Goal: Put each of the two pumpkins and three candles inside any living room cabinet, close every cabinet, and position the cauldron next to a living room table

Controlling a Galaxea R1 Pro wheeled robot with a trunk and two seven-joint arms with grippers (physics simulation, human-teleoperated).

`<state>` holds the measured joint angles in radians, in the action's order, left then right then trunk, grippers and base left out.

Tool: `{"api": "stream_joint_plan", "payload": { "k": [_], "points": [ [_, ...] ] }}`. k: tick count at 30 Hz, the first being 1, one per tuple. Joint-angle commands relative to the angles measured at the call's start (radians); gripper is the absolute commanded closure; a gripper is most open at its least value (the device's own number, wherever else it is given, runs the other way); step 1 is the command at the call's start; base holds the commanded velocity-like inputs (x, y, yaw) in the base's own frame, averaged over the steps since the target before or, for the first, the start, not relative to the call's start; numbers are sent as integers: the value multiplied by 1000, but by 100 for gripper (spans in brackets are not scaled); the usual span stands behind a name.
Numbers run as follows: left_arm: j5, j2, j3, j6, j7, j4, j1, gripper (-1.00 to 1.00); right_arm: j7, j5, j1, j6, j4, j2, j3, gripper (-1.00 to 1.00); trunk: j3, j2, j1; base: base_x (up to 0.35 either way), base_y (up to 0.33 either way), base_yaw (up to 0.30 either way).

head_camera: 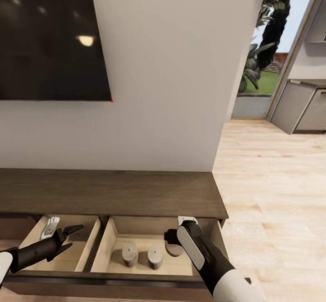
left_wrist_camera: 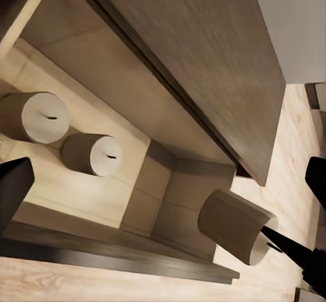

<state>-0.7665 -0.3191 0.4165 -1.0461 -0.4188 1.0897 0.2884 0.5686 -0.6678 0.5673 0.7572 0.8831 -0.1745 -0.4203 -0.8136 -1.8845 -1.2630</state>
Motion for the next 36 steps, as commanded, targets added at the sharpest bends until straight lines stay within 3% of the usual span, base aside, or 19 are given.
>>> {"api": "stream_joint_plan", "payload": {
  "k": [1,13,19,36],
  "points": [
    [0,0,0,0,0,0,0,-100,-1,0,0,-1,0,0,0,100,-3,-7,-4,0,0,0],
    [0,0,-1,0,0,-1,0,-100,-3,2,17,-13,-62,0,0,100,-41,-91,-50,0,0,0],
    [0,1,-1,0,1,-1,0,-100,-4,14,21,-72,-90,0,0,100,-60,-133,-73,0,0,0],
    [1,2,-2,0,3,-1,0,-100,-4,20,23,-134,-138,0,-3,100,-113,-252,-138,0,0,0]
  ]
}}
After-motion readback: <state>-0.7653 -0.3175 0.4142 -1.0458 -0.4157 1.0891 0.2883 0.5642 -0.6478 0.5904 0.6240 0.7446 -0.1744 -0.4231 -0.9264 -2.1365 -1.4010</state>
